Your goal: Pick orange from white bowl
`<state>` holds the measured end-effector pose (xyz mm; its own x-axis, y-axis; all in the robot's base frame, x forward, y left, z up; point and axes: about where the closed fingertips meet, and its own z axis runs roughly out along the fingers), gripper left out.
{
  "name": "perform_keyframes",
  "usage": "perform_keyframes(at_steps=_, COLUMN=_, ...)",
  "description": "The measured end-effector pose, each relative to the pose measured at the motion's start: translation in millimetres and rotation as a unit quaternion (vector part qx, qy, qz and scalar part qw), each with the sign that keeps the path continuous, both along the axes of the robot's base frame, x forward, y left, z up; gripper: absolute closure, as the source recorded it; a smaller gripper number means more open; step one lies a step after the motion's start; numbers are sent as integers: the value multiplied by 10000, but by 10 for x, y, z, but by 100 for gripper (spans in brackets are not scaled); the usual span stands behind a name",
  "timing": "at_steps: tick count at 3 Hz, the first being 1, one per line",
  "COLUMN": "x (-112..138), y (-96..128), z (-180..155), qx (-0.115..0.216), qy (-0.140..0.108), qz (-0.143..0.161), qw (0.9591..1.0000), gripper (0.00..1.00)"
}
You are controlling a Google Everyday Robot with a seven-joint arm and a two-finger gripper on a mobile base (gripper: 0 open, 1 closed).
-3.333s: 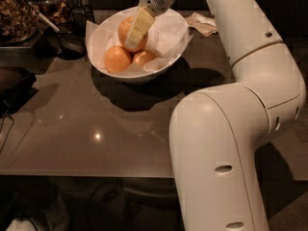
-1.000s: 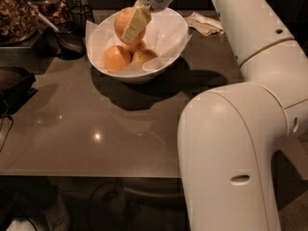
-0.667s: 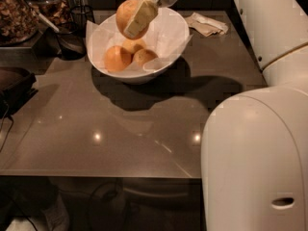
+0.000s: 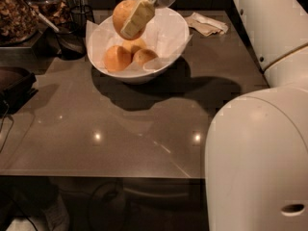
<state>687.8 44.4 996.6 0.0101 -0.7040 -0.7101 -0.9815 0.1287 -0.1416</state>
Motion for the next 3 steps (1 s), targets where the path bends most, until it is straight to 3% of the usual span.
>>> perform_keyframes(at_steps=1, x=-267, y=-85, z=250, qx=301, qy=-58, qz=-228, qw=9993, gripper=100)
perform_keyframes(at_steps=2, x=-761, y=-186, z=484, qx=613, qy=-82, qz=-457, qw=9970, gripper=100)
perform_keyframes(at_steps=3, x=-869, y=-189, z=209, qx=456, qy=152, qz=-446, qw=9978, gripper=100)
